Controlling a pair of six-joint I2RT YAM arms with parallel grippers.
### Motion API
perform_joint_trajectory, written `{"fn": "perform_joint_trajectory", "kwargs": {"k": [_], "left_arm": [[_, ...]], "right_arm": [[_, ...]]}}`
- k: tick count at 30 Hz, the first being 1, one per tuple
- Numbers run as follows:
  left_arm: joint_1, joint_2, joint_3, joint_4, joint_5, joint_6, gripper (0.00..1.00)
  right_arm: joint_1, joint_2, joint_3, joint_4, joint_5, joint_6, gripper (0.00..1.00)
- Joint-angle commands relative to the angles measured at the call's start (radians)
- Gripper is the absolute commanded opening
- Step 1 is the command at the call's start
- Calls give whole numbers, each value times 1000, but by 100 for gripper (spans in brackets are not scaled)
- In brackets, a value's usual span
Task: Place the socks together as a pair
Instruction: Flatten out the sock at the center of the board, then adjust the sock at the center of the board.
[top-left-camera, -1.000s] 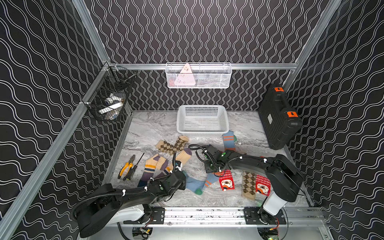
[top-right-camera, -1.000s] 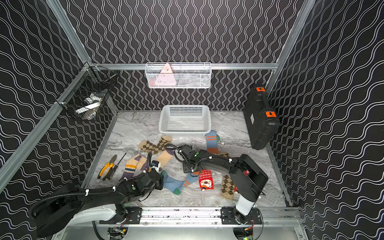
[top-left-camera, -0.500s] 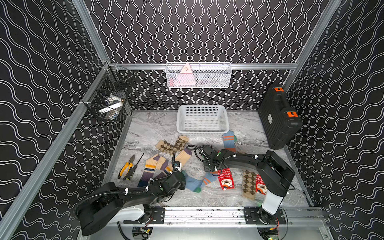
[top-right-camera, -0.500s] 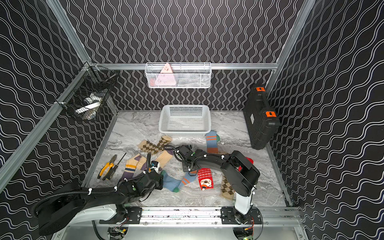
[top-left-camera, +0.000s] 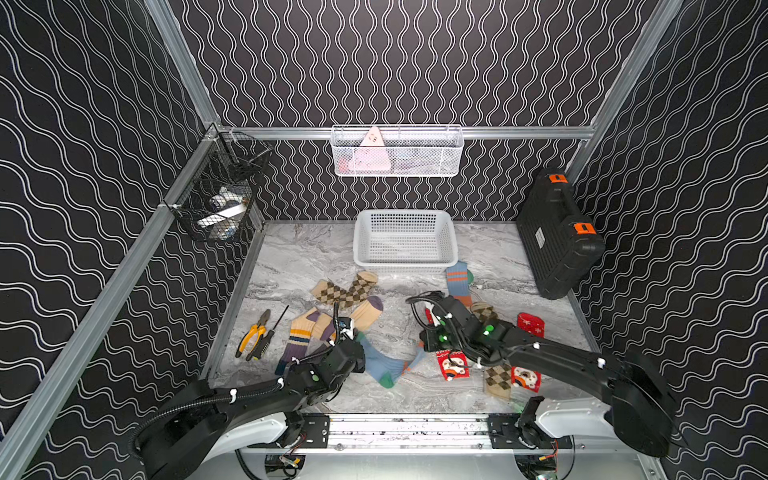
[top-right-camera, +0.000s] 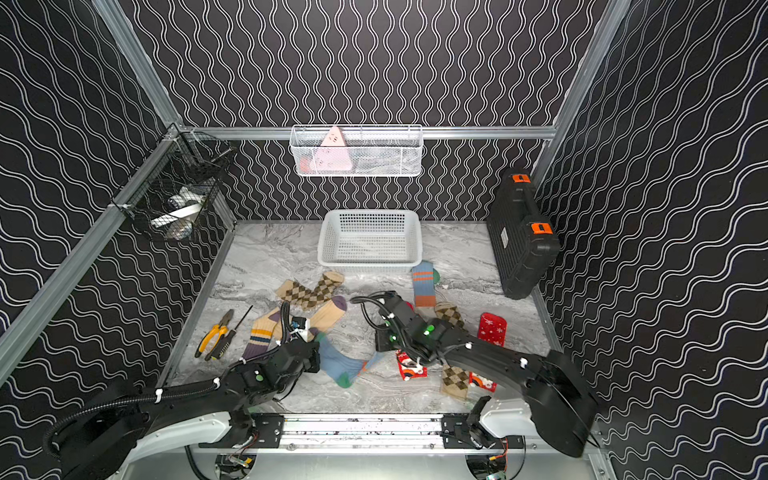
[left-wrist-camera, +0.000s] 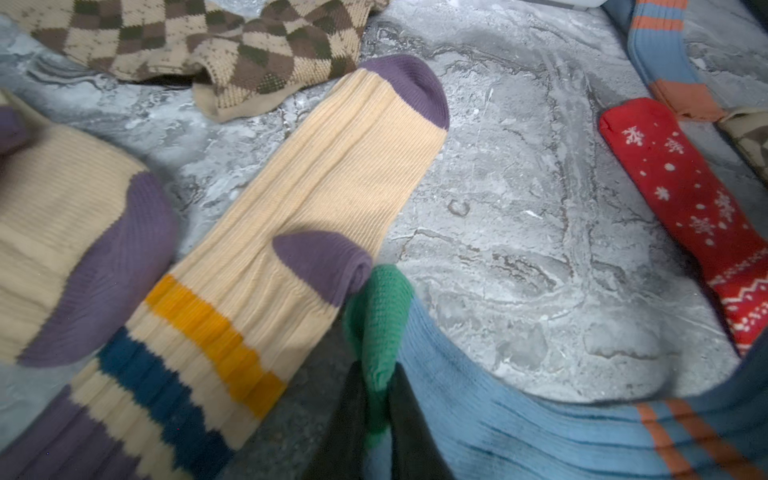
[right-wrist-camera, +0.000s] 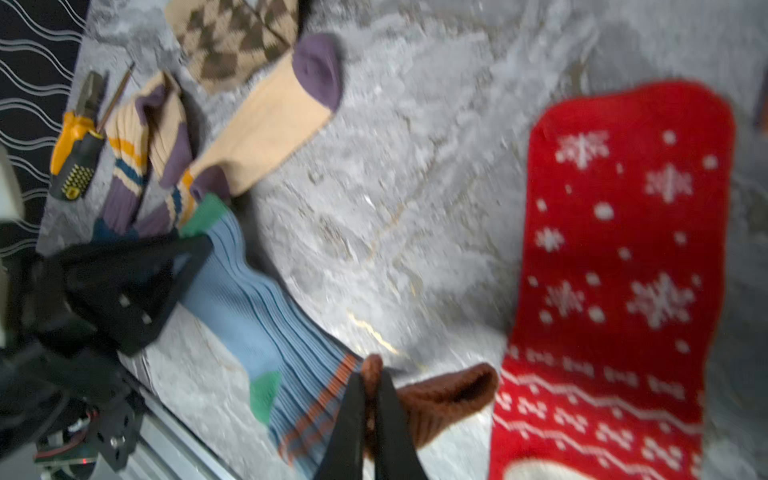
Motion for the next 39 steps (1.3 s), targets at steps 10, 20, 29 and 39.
{"fn": "perform_joint_trajectory", "kwargs": {"k": [10, 20, 29, 39], "left_arm": [[-12, -32, 32, -70, 1, -25, 54], [-74, -92, 118, -170, 60, -5, 57], [-262, 269, 180, 65, 71, -45, 57], [-317, 330, 145, 137, 22, -101, 57]], "right_arm": [[1, -254, -221, -9, 62, 102, 30], [1, -223, -182, -19, 21, 95, 27], [-51, -23, -95, -97, 169, 99, 38], [-327, 81, -101, -60, -10, 41, 38]]}}
